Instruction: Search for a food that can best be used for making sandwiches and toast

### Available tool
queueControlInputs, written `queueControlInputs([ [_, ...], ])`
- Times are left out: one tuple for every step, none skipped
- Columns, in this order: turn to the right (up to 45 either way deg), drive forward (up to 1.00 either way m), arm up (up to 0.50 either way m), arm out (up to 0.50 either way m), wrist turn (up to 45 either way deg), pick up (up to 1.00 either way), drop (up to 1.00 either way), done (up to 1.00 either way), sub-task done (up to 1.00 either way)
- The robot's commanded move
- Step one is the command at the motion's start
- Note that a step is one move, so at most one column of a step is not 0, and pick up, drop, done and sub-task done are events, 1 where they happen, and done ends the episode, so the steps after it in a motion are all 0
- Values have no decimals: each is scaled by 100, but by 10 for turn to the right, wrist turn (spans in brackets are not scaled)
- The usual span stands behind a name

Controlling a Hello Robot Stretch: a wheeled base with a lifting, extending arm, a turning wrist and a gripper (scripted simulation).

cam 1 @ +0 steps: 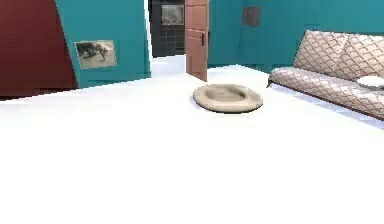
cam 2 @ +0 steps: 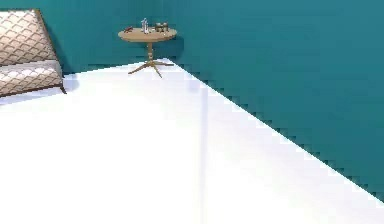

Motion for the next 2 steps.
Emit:
queueControlInputs([
  [-450, 0, 0, 0, 0, 0, 0, 0, 0],
  [-450, 0, 0, 0, 0, 0, 0, 0, 0],
])
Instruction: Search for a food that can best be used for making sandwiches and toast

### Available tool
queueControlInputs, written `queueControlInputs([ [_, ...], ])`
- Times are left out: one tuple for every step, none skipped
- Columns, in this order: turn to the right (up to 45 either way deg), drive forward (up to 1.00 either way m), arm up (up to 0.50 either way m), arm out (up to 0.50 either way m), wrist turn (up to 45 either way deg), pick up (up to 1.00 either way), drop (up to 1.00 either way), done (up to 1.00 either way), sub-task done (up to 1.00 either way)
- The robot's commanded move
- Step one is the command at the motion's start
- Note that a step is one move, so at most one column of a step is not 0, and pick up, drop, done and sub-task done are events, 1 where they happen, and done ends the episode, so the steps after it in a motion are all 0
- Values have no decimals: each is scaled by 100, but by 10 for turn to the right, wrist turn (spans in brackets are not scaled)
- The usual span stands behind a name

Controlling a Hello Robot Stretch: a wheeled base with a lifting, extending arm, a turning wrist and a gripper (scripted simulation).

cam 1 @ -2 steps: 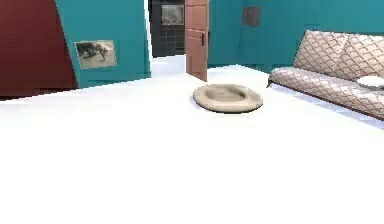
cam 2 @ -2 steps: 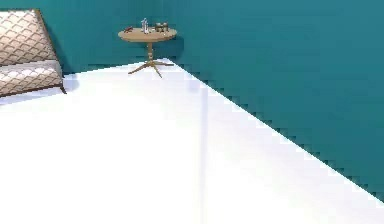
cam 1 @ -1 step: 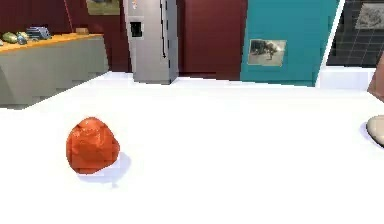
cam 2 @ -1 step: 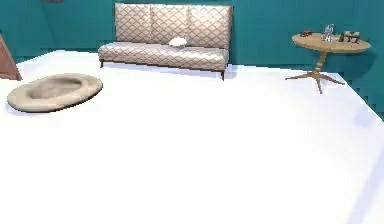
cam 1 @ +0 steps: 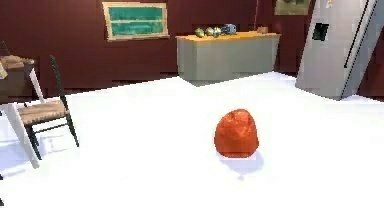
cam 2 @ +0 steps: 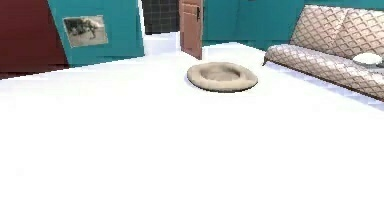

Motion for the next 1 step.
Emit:
queueControlInputs([
  [-150, 0, 0, 0, 0, 0, 0, 0, 0],
])
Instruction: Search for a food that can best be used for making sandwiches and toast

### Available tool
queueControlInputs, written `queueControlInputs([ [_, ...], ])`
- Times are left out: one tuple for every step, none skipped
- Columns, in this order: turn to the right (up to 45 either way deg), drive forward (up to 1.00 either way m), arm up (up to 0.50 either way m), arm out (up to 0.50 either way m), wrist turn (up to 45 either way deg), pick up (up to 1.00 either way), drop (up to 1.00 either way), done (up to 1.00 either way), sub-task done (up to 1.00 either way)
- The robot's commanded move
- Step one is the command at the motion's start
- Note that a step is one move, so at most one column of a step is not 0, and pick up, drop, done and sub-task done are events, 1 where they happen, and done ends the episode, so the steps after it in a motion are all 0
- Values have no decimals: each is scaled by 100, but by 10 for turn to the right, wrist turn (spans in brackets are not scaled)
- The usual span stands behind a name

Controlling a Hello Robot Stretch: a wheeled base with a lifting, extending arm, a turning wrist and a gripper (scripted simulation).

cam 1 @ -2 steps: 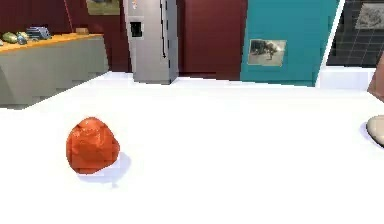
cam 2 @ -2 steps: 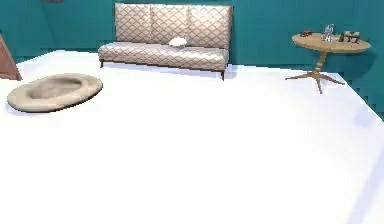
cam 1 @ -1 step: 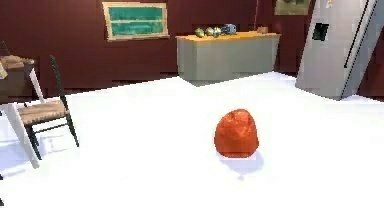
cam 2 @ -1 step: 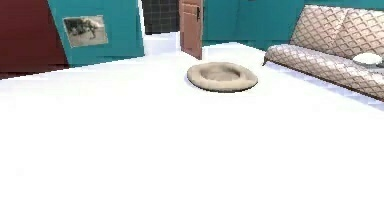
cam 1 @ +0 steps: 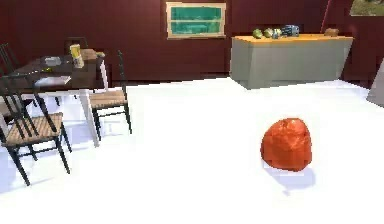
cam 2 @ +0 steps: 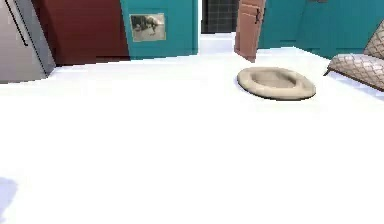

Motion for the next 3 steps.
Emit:
queueControlInputs([
  [0, 100, 0, 0, 0, 0, 0, 0, 0],
  [0, 100, 0, 0, 0, 0, 0, 0, 0],
  [-150, 0, 0, 0, 0, 0, 0, 0, 0],
])
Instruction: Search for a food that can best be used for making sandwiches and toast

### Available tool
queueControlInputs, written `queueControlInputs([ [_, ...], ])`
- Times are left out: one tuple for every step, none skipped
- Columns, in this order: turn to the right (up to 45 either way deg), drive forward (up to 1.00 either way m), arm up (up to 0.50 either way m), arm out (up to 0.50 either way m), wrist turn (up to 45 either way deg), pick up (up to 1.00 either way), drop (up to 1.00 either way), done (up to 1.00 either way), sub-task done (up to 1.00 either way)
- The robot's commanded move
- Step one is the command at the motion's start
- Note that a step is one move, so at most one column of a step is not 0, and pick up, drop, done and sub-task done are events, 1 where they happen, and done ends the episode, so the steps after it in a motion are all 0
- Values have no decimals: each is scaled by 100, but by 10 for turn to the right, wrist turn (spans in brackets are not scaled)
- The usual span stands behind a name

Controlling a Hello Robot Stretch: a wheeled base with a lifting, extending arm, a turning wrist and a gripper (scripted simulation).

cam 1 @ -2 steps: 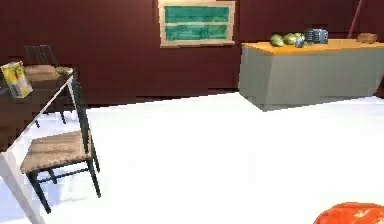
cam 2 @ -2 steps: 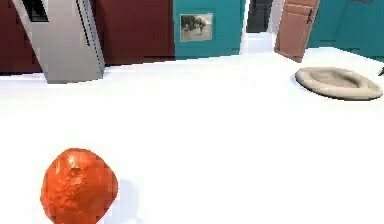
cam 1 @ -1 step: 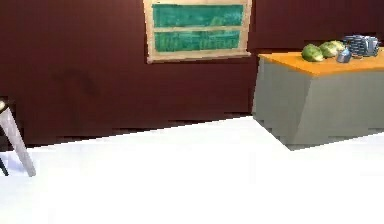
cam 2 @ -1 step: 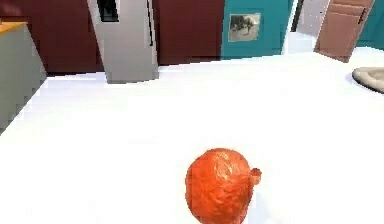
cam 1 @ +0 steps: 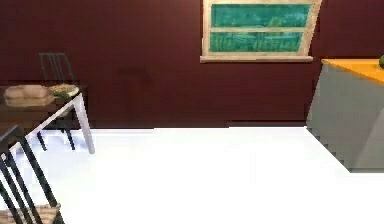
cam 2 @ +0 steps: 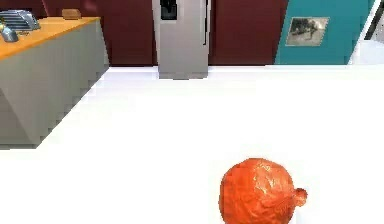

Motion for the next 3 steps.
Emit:
queueControlInputs([
  [0, 15, 0, 0, 0, 0, 0, 0, 0],
  [-120, 0, 0, 0, 0, 0, 0, 0, 0],
  [0, 85, 0, 0, 0, 0, 0, 0, 0],
])
